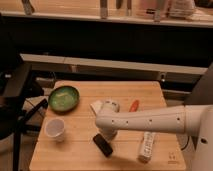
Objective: Push the eraser across the table
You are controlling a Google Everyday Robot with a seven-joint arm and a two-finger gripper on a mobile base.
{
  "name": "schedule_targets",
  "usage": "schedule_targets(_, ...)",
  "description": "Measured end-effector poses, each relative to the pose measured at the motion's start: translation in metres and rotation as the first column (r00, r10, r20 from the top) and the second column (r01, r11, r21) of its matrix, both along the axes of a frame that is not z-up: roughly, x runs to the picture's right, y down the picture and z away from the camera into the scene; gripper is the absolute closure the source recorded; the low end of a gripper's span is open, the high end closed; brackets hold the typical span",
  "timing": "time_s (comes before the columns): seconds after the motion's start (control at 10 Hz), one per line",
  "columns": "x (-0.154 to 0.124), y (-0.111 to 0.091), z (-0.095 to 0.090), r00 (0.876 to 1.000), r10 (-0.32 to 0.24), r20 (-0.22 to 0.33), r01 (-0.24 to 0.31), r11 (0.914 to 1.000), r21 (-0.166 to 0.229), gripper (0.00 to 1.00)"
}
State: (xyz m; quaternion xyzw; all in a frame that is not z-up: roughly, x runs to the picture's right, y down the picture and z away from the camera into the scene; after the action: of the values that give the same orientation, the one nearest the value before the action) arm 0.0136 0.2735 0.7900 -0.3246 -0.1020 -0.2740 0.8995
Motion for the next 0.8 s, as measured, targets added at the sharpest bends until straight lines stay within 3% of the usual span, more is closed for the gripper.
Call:
schedule_targets(0.4,-0.033,0.001,-0.001,0.998,-0.060,0.031,0.060,0.9982,0.006,1.00)
schedule_targets(0.8,-0.041,0.001,-0.004,0.996,-0.084,0.042,0.083,0.9964,0.013,1.00)
